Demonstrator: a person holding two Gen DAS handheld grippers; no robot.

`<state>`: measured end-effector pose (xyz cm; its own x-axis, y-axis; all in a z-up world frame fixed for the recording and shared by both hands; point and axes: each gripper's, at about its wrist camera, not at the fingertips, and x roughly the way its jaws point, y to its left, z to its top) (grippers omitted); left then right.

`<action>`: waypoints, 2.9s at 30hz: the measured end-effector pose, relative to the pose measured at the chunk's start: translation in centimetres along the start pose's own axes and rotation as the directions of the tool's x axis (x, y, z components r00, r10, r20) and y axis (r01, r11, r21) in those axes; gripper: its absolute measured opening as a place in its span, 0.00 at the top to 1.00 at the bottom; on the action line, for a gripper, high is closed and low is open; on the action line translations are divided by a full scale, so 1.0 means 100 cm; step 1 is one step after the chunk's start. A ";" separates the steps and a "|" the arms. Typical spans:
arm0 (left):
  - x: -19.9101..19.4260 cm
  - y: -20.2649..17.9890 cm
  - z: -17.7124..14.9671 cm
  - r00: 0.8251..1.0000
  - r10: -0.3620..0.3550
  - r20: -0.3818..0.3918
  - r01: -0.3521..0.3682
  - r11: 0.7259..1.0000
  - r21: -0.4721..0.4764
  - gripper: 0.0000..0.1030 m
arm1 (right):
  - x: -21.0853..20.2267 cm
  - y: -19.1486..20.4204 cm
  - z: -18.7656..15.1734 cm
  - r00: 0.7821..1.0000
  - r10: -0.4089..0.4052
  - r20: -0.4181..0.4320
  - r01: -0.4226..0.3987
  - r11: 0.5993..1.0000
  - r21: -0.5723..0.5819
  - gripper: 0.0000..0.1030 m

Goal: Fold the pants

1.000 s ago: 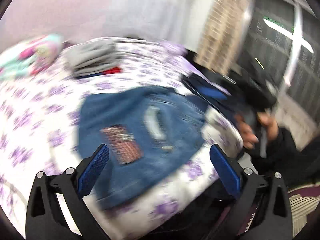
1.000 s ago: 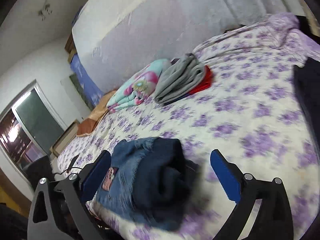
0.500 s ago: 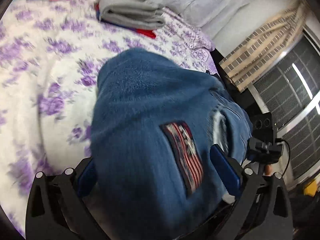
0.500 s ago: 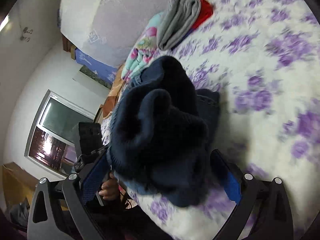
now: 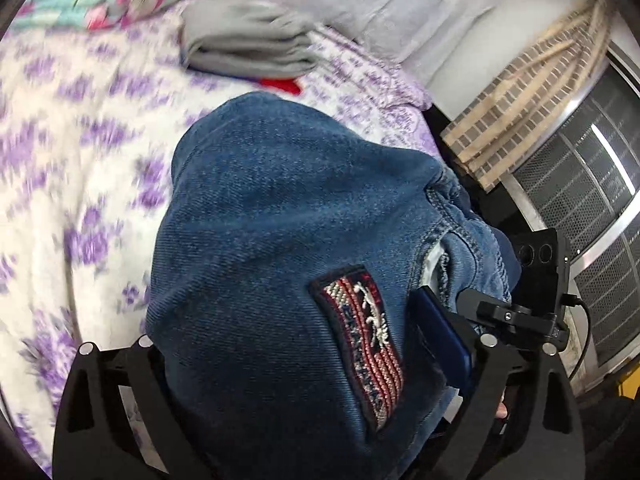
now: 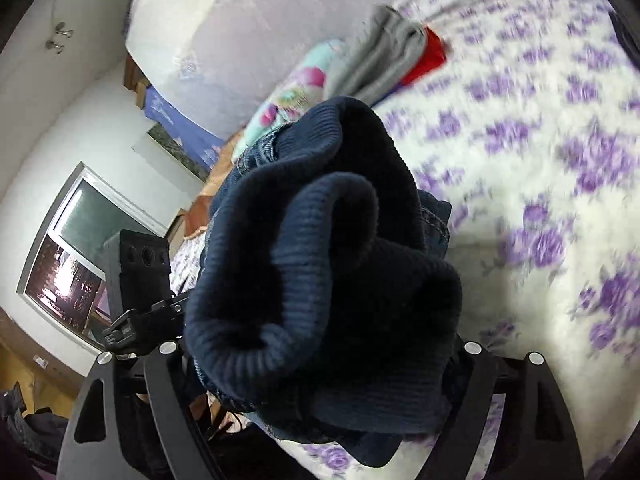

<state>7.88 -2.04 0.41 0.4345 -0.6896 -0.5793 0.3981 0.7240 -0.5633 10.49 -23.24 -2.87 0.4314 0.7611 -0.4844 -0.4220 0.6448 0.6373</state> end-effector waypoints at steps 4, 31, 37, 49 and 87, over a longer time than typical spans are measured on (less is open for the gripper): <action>-0.006 -0.013 0.029 0.999 -0.019 0.028 0.018 1.000 0.004 0.10 | -0.017 0.009 0.030 0.999 0.002 0.035 0.000 0.999 -0.036 0.18; 0.178 0.170 0.380 0.995 0.037 0.092 -0.004 0.945 -0.328 0.04 | 0.193 -0.037 0.396 0.870 -0.419 0.259 0.481 0.835 -0.267 0.04; 0.122 0.158 0.373 0.991 0.077 0.111 -0.030 0.926 -0.376 0.05 | 0.095 0.001 0.375 0.821 -0.371 0.435 0.513 0.812 -0.277 0.03; -0.102 -0.062 0.180 0.912 0.110 0.396 -0.169 0.978 0.118 0.05 | -0.106 0.101 0.154 0.861 -0.181 0.475 0.387 0.839 -0.382 0.03; -0.126 -0.099 -0.096 0.741 0.563 0.365 -0.607 0.795 0.007 0.05 | -0.140 0.124 -0.120 0.763 -0.361 0.536 0.558 0.786 -0.266 0.03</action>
<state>-9.34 -0.65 7.62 0.8413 -0.0986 -0.5315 0.0586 0.9941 -0.0917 -10.35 -25.08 4.67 0.9088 0.3106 -0.2788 -0.3030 0.9503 0.0709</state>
